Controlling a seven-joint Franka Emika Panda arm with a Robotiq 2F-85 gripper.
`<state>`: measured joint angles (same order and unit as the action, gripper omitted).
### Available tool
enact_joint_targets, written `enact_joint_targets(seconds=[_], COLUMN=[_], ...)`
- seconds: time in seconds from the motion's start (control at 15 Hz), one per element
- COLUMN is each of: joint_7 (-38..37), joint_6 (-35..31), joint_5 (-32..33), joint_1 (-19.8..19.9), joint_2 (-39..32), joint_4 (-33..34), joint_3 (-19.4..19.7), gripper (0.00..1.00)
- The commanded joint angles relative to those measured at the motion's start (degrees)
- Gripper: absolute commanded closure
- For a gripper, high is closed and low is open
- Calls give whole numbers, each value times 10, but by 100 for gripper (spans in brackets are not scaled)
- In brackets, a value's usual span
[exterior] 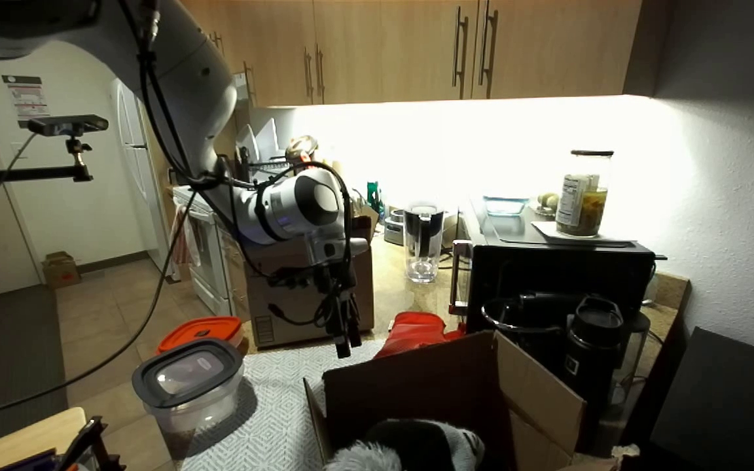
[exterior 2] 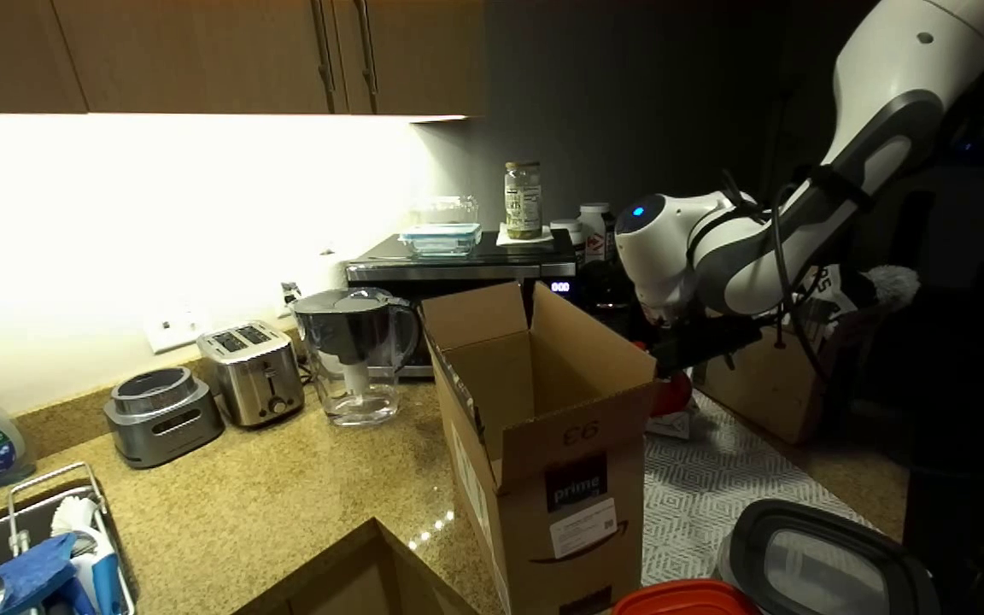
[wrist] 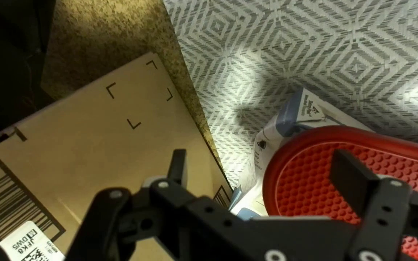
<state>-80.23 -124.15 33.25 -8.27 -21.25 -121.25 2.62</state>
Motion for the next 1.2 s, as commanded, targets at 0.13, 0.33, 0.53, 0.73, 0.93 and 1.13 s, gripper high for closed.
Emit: enact_joint_targets(seconds=[0.13, 0.33, 0.53, 0.73, 0.93, 1.13], joint_7=[1, 1, 1, 1, -5, -11], joint_6=[4, 4, 4, 4, 4, -1], joint_5=[-2, -2, -2, -2, 1, -1], joint_1=[-6, -6, -6, -6, -8, -7], joint_2=[-1, -1, -1, -1, -10, -37], joint_4=[3, 3, 3, 3, 6, 11], joint_3=[4, 5, 5, 5, 6, 8], gripper=[0, 0, 0, 0, 0, 0])
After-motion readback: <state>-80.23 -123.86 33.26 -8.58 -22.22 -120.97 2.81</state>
